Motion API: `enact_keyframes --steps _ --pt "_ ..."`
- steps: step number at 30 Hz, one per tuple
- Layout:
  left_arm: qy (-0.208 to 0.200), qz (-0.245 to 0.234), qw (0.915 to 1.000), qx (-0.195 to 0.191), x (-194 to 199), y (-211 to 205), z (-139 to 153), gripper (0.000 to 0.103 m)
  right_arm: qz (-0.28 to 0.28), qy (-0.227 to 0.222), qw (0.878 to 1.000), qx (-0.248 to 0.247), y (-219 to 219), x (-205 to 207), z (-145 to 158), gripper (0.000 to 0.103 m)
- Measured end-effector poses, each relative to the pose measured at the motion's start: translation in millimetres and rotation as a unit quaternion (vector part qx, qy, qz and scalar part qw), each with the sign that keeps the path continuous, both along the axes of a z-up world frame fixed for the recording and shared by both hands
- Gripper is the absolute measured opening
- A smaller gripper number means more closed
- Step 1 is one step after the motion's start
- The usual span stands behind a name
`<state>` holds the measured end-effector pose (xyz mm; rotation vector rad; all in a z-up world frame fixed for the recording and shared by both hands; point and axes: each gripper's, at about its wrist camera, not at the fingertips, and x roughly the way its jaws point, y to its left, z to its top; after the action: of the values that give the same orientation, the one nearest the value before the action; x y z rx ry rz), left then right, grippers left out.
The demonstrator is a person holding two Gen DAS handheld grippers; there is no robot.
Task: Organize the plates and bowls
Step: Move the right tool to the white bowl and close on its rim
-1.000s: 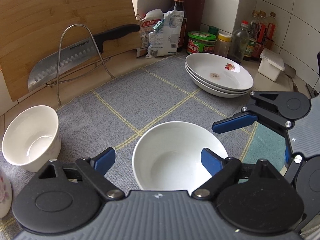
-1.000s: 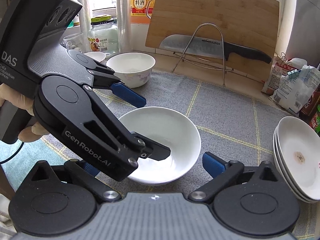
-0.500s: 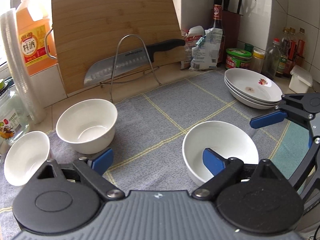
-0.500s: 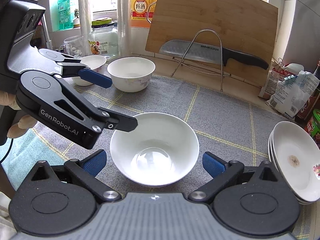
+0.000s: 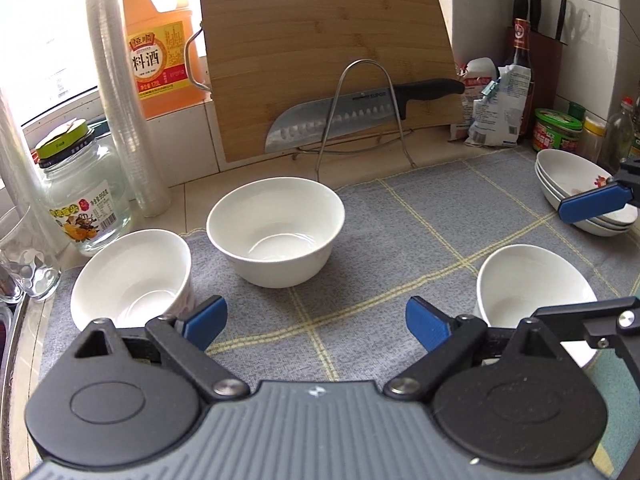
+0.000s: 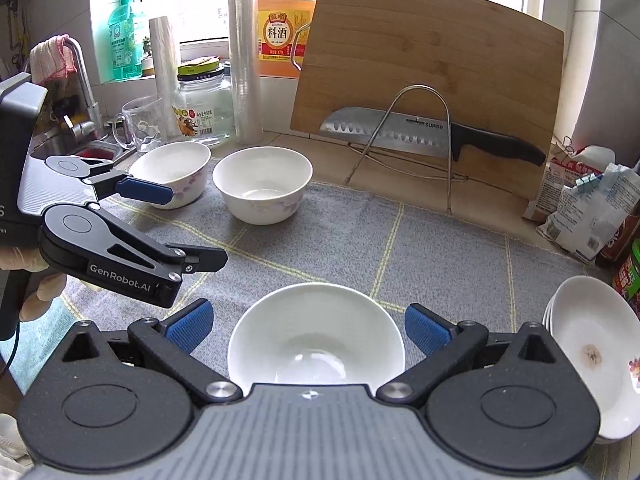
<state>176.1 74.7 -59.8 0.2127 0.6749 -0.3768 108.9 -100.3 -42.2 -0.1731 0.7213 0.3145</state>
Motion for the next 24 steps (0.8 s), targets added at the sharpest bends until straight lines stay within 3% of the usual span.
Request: enact_keyframes --steps 8,24 --pt "-0.006 0.022 0.9997 -0.010 10.3 0.6 -4.1 0.096 0.031 0.001 0.999 -0.031 18.5 38.3 12.5 0.103" --pt "-0.012 0.048 0.9988 0.001 35.9 -2.6 -18.3 0.096 0.093 0.071 0.993 0.011 21.8 121.8 3.8 0.103"
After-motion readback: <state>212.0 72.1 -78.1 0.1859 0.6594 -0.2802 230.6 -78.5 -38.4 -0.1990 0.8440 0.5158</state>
